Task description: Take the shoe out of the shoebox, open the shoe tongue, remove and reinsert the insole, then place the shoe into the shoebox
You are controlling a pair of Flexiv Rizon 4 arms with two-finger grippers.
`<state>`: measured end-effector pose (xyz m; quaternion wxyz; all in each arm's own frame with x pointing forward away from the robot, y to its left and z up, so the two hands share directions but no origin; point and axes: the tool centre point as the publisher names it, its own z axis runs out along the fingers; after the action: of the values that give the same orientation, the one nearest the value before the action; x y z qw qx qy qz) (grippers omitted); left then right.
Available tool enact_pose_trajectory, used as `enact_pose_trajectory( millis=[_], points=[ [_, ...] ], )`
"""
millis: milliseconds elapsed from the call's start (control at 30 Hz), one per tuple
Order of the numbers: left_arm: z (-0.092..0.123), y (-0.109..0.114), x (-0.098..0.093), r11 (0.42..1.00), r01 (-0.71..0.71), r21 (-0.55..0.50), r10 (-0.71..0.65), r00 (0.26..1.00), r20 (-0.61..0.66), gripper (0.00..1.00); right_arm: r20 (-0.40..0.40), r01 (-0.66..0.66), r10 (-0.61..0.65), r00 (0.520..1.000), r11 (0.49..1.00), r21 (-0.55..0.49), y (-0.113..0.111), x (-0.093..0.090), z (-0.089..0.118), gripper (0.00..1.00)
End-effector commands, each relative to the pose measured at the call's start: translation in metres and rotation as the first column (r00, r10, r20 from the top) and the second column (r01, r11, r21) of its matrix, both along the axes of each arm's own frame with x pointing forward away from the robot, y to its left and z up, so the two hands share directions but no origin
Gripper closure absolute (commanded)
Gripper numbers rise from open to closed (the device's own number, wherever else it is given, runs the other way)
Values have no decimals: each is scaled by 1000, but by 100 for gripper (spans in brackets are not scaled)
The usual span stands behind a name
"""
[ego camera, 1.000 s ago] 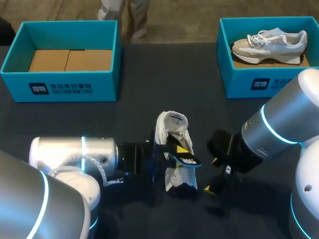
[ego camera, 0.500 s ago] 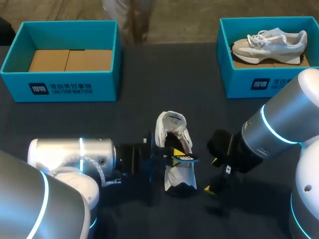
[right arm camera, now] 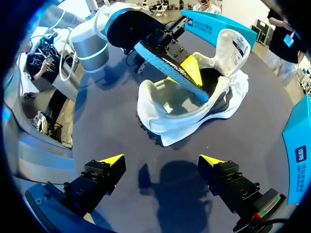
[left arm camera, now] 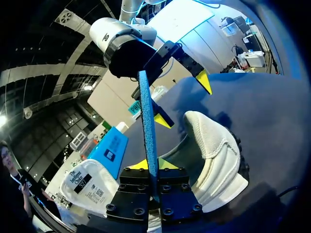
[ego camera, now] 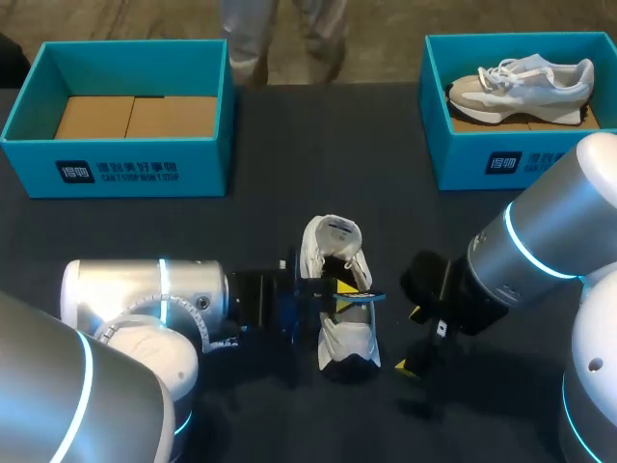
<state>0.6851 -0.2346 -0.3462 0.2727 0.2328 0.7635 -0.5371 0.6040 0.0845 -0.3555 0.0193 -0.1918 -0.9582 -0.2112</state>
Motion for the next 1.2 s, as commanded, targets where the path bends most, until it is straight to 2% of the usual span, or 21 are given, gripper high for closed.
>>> enact_pose_trajectory(
  millis=[33,167,233,267,400,467,1200],
  points=[
    [2,8,-6,1000,6,-2,-6,1000,-2,89,2,1,-1,1000,1000,1,0,-1,0,0],
    [2,11,-11,1000,12,-4,-12,1000,-1,82,2,1,-1,1000,1000,1,0,-1,0,0],
    [4,13,-14,1000,13,-9,-13,1000,5,68,2,1,-1,1000,1000,1,0,-1,0,0],
    [5,14,-15,1000,12,-10,-12,1000,9,65,2,1,-1,1000,1000,1,0,-1,0,0],
    [11,17,-17,1000,8,-18,-7,1000,26,65,2,1,-1,1000,1000,1,0,-1,0,0],
    [14,18,-18,1000,8,-22,-7,999,35,62,2,1,-1,1000,1000,1,0,-1,0,0],
    [21,-1,-19,999,29,38,-31,998,59,69,2,1,-1,1000,1000,1,0,-1,0,0]
  ],
)
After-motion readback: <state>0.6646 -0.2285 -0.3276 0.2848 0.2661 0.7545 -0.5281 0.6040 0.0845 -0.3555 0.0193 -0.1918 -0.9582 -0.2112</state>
